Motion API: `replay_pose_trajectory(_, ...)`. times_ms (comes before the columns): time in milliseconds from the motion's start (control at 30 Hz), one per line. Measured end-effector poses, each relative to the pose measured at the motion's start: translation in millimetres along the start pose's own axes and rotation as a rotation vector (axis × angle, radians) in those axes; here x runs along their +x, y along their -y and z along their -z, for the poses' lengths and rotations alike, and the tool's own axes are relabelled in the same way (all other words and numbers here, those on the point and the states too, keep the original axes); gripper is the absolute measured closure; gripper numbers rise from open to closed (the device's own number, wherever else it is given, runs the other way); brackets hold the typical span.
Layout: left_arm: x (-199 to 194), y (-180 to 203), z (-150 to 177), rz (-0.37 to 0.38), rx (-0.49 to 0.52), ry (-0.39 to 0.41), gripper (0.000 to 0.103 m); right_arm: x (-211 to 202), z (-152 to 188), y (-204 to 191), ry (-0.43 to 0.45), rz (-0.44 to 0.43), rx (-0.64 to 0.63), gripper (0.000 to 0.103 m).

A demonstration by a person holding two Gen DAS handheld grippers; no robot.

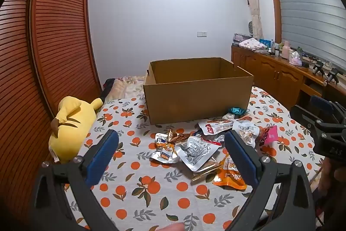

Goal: Organize snacks

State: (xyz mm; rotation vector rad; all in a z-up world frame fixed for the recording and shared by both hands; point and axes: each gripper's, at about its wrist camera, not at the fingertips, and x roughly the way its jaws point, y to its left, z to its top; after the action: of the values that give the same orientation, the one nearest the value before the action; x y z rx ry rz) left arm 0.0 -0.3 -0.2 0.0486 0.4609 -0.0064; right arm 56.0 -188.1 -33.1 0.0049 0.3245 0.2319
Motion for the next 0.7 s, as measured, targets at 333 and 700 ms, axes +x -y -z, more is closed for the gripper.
replay_pose_trajectory(333,-2.6,1.0,-1.1,0.004,-0.004,0.001,0.004,-0.2,1.5,0.9,0.010,0.014,-0.001,0.000)
replay_pose_trajectory(700,-2.9,-0.1,-1.2,0.007,-0.006,0.001,0.004,-0.2,2.0,2.5,0.003,0.030,0.001,0.000)
